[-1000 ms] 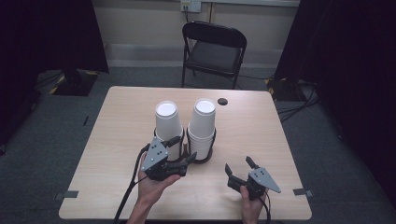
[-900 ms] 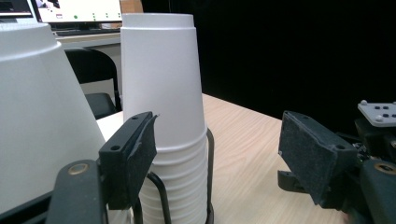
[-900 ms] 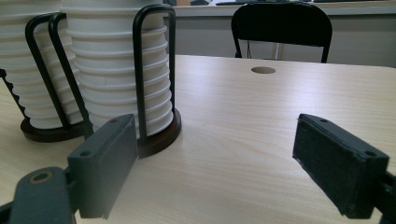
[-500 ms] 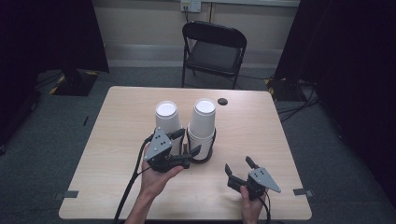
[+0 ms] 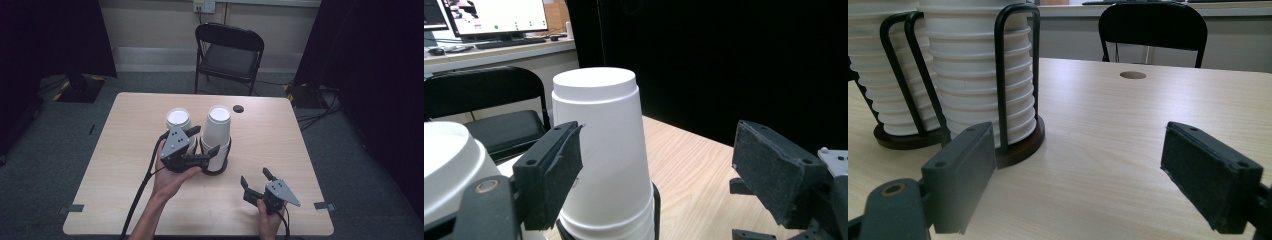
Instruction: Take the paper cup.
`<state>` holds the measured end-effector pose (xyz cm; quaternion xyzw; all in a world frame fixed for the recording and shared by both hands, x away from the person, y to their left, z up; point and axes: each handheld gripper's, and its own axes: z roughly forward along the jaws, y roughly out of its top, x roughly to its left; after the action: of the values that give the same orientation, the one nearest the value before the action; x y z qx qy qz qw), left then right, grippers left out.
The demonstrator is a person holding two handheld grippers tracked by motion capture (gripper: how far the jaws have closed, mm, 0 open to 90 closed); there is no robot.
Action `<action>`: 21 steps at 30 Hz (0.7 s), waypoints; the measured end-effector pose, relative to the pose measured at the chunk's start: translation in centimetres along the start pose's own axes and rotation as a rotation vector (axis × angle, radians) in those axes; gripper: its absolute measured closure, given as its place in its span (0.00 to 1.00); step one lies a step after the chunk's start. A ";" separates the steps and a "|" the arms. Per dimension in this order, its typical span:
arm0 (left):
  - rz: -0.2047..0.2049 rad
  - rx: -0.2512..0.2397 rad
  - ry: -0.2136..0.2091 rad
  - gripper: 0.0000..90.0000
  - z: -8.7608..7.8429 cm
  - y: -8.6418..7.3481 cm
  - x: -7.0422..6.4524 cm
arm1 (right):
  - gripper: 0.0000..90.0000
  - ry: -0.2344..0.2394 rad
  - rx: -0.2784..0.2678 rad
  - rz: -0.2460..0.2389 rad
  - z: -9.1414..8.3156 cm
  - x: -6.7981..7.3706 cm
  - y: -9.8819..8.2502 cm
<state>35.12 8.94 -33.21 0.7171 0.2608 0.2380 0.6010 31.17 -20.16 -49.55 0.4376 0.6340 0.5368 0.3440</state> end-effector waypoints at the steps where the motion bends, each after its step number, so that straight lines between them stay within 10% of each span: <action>1: -0.004 0.009 -0.005 0.20 0.0 0.1 0.0 | 0.15 0.001 0.001 0.000 0.0 0.0 0.0; 21: 0.047 0.089 0.029 0.17 3.1 2.8 1.0 | 0.16 0.004 0.001 0.000 0.0 0.0 0.0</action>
<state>38.11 6.94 -30.92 0.7455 0.2629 0.2507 0.5588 31.19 -20.15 -49.55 0.4367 0.6351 0.5372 0.3425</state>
